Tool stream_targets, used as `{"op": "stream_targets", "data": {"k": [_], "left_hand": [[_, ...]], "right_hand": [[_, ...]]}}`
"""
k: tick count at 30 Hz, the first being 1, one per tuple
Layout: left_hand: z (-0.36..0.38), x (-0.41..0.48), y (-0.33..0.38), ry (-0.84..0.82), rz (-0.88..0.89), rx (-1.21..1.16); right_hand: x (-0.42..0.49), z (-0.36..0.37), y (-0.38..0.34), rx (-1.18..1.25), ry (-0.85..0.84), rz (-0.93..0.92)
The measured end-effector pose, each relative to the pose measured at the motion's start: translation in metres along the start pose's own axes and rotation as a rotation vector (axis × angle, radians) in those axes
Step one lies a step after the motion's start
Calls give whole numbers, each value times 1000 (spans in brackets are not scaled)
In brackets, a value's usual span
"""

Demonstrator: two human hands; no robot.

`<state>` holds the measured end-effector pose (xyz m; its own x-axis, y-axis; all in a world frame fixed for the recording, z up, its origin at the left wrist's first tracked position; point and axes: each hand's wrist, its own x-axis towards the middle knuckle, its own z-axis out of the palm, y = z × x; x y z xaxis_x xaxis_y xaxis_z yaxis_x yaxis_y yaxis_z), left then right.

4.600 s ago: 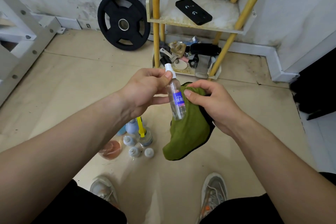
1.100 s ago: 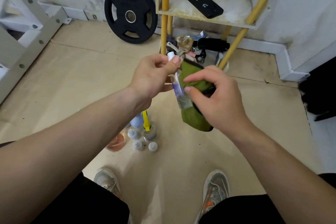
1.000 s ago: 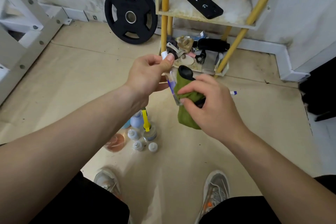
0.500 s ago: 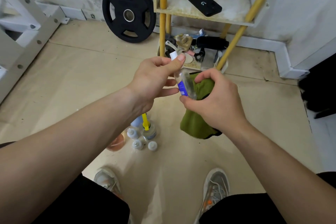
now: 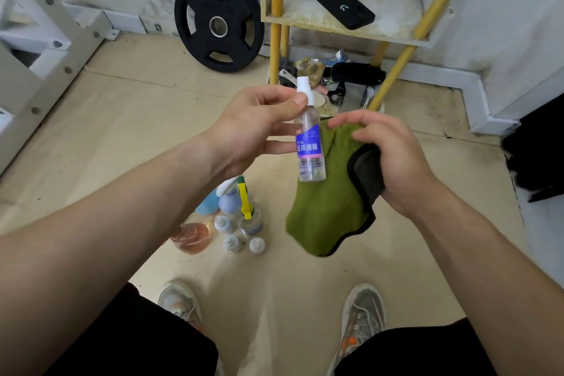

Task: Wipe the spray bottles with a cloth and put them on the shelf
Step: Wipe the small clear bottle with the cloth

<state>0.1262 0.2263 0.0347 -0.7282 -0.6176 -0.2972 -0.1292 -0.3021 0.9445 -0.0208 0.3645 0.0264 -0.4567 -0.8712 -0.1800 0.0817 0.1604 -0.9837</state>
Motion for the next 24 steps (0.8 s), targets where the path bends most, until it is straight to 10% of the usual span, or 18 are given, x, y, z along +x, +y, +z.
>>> {"op": "stream_targets", "data": {"k": [16,24], "left_hand": [[16,3,-19,398,-53,-69],[21,2,-20,253,-115,-63]], "right_hand": [[-13,20,13,-808,-8,-466],[-11,19,13,-693,147,-426]]}}
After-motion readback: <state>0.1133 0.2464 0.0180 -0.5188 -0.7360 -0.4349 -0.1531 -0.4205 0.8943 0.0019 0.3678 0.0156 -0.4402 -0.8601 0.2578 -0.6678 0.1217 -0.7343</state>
